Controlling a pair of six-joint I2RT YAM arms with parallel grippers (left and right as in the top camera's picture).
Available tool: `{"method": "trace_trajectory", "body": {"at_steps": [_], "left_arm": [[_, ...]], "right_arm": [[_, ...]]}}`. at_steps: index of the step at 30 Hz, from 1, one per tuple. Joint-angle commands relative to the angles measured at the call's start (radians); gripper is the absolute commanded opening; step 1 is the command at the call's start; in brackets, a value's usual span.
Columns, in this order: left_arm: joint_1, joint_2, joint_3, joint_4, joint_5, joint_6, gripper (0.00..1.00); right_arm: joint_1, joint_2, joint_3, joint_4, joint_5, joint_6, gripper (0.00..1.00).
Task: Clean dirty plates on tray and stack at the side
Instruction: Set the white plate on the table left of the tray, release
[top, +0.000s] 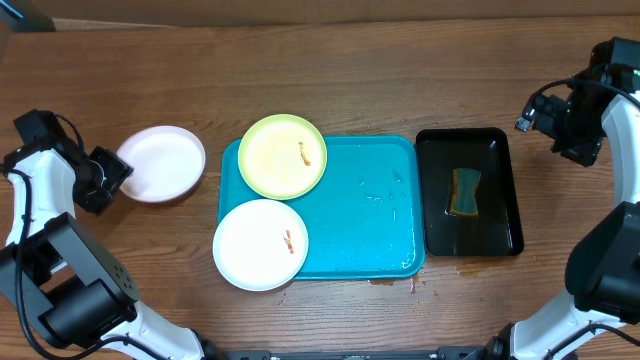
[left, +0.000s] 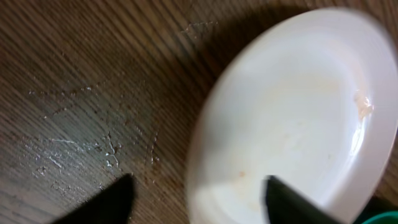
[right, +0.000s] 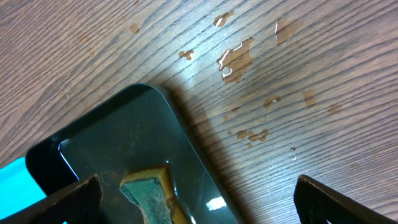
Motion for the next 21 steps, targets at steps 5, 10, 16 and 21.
{"method": "trace_trajectory", "body": {"at_steps": [5,10,16,21], "left_arm": [[-0.015,0.002,-0.006,-0.048,0.267,0.079,0.91],[-0.093,0.002,-0.006,-0.057,0.339,0.149,0.64],[-0.245,0.002,-0.007,-0.057,0.249,0.151,0.66],[-0.378,0.002,-0.007,-0.053,0.144,0.151,0.67]], "right_arm": [[-0.001,-0.010,0.006,0.005,0.000,0.003,1.00],[-0.001,-0.010,0.006,0.005,0.000,0.003,1.00],[-0.001,-0.010,0.006,0.005,0.000,0.003,1.00],[-0.001,-0.010,0.006,0.005,0.000,0.003,1.00]]}}
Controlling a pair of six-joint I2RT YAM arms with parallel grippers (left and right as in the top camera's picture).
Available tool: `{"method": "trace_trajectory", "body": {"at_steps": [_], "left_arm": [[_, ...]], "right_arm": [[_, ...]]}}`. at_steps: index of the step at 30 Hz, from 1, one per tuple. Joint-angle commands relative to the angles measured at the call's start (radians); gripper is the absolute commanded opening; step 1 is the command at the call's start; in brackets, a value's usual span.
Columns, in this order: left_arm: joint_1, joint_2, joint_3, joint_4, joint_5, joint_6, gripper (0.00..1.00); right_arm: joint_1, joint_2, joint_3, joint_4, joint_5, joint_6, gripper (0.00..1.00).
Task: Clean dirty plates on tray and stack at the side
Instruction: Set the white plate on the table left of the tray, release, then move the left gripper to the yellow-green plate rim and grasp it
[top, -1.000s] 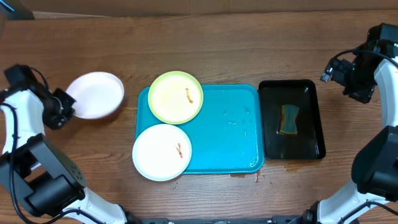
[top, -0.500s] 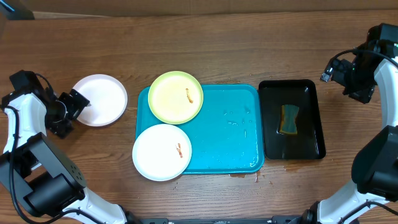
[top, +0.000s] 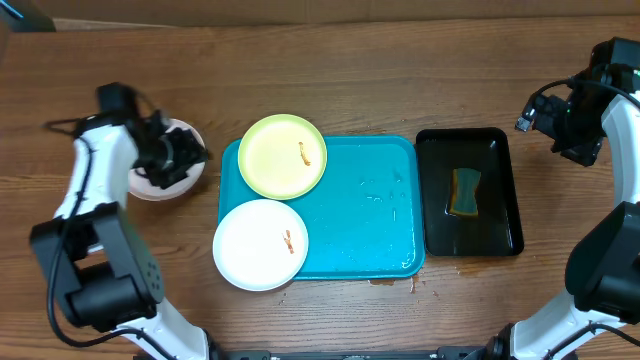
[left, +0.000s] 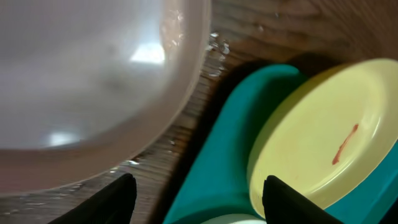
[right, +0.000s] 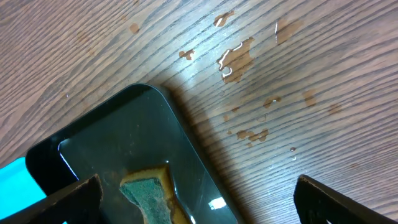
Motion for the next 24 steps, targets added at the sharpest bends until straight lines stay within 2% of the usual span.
{"method": "trace_trajectory", "body": {"at_steps": [1,7,10,12,17,24], "left_arm": [[-0.077,0.002,-0.006,0.001,-0.101,0.021,0.69],[-0.190,0.002,-0.011,-0.002,-0.153,0.021,0.71],[-0.233,0.003,-0.011,0.005,-0.184,0.013,0.66],[-0.255,0.003,-0.011,0.004,-0.228,-0.007,0.66],[-0.282,0.003,-0.014,0.009,-0.253,-0.055,0.64],[-0.290,0.010,-0.029,0.028,-0.254,-0.058,0.59]], "right_arm": [[-0.001,-0.010,0.006,0.006,0.000,0.003,1.00],[-0.001,-0.010,0.006,0.006,0.000,0.003,1.00],[-0.001,-0.010,0.006,0.006,0.000,0.003,1.00],[-0.001,-0.010,0.006,0.006,0.000,0.003,1.00],[-0.001,-0.010,0.006,0.006,0.000,0.003,1.00],[-0.001,-0.010,0.006,0.006,0.000,0.003,1.00]]}}
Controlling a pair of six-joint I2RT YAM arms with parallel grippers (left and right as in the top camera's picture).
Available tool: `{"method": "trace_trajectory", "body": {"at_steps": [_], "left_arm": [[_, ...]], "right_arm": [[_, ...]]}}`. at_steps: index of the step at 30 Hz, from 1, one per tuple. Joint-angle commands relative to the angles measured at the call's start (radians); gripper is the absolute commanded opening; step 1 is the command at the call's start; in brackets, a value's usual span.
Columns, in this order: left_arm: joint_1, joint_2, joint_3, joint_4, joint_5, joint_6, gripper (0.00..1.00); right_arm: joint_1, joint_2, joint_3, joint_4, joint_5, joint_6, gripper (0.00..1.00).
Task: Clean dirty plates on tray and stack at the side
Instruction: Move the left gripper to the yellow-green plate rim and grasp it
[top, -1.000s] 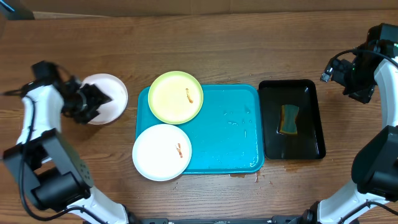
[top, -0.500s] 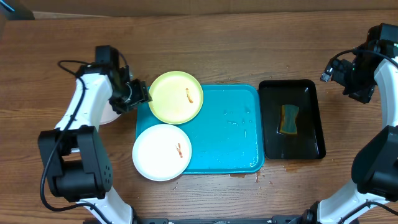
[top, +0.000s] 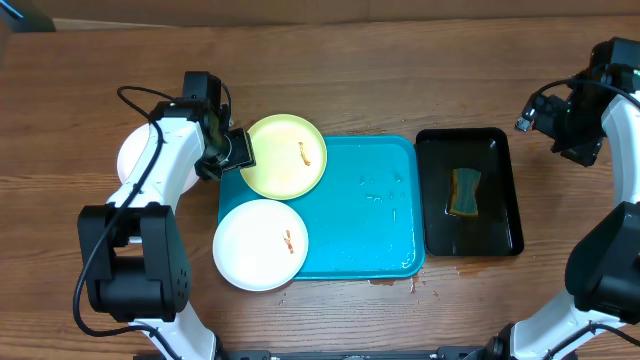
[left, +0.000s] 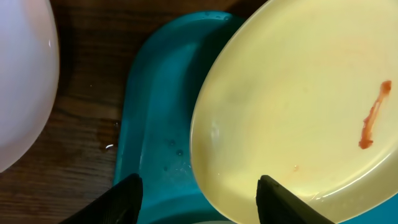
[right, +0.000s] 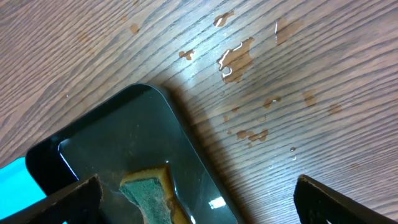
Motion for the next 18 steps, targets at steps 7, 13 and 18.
{"method": "trace_trajectory", "body": {"at_steps": [7,13,18], "left_arm": [[-0.010,0.011,-0.059,0.050,-0.018,-0.020,0.55],[-0.023,0.011,-0.120,0.135,-0.017,-0.020,0.50],[-0.040,0.011,-0.145,0.183,-0.017,-0.020,0.45]], "right_arm": [[-0.001,-0.010,0.006,0.006,0.000,0.003,1.00],[-0.001,-0.010,0.006,0.006,0.000,0.003,1.00],[-0.001,-0.010,0.006,0.006,0.000,0.003,1.00]]}}
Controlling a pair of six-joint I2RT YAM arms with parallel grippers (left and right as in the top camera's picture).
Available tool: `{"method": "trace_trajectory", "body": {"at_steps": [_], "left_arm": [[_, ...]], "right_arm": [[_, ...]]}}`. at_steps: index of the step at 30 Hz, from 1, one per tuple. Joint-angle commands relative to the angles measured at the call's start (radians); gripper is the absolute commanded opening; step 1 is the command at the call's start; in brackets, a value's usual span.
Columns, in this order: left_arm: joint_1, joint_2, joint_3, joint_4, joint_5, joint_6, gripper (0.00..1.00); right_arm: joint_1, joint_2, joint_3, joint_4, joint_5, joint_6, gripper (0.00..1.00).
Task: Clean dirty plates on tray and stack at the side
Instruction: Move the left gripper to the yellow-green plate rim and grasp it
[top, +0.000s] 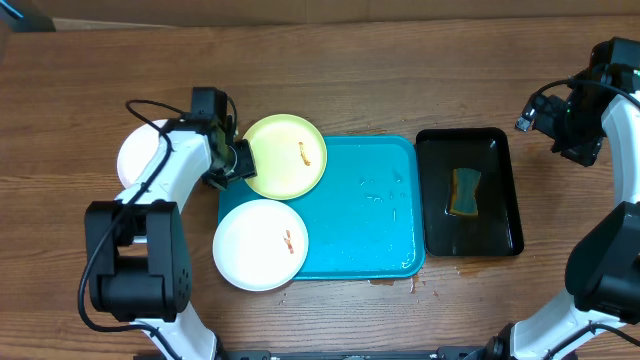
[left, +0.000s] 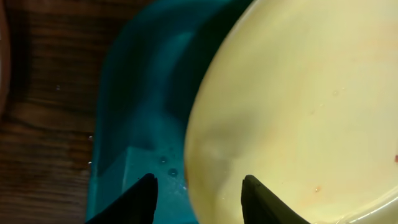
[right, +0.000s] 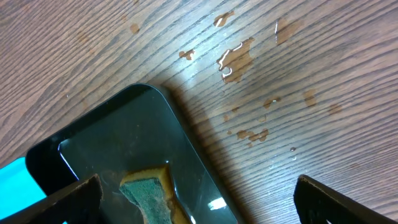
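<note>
A yellow plate (top: 283, 155) with a red smear lies on the back left of the teal tray (top: 360, 215). A white plate (top: 260, 243), also smeared, sits at the tray's front left. My left gripper (top: 232, 160) is at the yellow plate's left rim. In the left wrist view that gripper (left: 198, 200) is open and straddles the rim: one finger over the tray (left: 134, 124), the other over the yellow plate (left: 298, 99). A pink plate (top: 135, 160) rests on the table to the left. My right gripper (top: 575, 125) hangs open at the far right.
A black tray (top: 495, 215) right of the teal one holds a green and yellow sponge (top: 464, 192). The right wrist view shows the sponge (right: 149, 193), the black tray's corner (right: 112, 130) and water drops on the wood (right: 236, 59).
My left gripper has come down closer onto the yellow plate's left rim and its jaws have narrowed around it. The right arm and all plates are unmoved.
My left gripper was open at the pink plate's left side on the table. Then it was above that plate's right edge, then at the yellow plate's left rim, where it now sits lower with narrower jaws. The right arm never moved.
</note>
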Motion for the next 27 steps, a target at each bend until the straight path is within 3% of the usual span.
{"method": "trace_trajectory", "body": {"at_steps": [1,3,6,7,27], "left_arm": [[-0.019,0.011,-0.018,0.028,-0.010,-0.006,0.43],[-0.025,0.011,-0.020,0.034,-0.010,-0.006,0.36],[-0.035,0.011,-0.020,0.041,-0.008,-0.006,0.18],[-0.039,0.011,-0.020,0.044,-0.005,-0.006,0.16],[-0.283,0.011,-0.020,0.075,0.043,-0.006,0.22]], "right_arm": [[-0.001,-0.010,0.006,0.006,0.000,0.003,1.00],[-0.001,-0.010,0.006,0.006,0.000,0.003,1.00],[-0.001,-0.010,0.006,0.006,0.000,0.003,1.00],[-0.001,-0.010,0.006,0.006,0.000,0.003,1.00],[-0.001,-0.010,0.006,0.006,0.000,0.003,1.00]]}}
